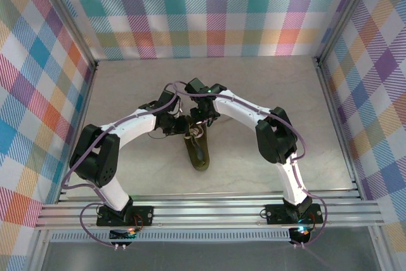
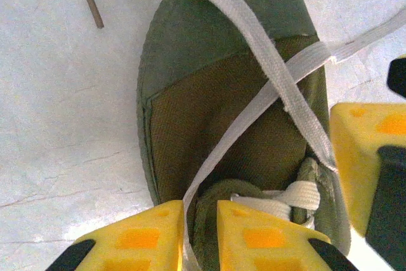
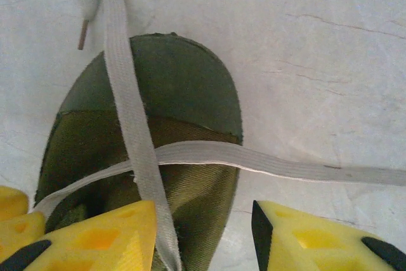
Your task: Tie the shoes
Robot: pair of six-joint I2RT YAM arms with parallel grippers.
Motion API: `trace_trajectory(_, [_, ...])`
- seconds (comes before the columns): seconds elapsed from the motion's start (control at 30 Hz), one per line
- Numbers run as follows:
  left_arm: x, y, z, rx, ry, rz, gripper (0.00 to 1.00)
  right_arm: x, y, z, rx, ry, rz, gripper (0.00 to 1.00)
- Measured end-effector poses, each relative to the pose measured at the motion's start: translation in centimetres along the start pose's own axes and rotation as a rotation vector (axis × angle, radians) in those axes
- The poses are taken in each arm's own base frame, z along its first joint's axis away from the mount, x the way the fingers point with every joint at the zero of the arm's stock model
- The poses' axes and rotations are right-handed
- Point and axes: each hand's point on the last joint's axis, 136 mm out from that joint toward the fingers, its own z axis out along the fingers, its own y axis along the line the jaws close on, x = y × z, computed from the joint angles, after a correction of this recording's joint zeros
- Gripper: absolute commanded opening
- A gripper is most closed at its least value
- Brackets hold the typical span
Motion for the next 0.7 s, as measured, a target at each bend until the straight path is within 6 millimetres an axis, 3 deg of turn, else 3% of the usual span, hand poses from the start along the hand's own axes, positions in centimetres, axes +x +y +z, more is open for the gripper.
trace_trajectory(0.2, [0.5,0.6,1.6,-0.017,0.038,0.008,0.22,0.0,0.7,0.0,-0.037,0.003,0.005,0.45])
trace_trajectory(0.4, [0.2,0.4,1.5,-0.011,0.034,0.019,0.0,0.0,0.5,0.0,-0.03,0.002,0.004,0.36])
trace_trajectory(0.7, [0.0,0.4,0.1,-0.029,0.024,0.023,0.0,0.3,0.0,0.4,0.0,0.008,0.004,0.36])
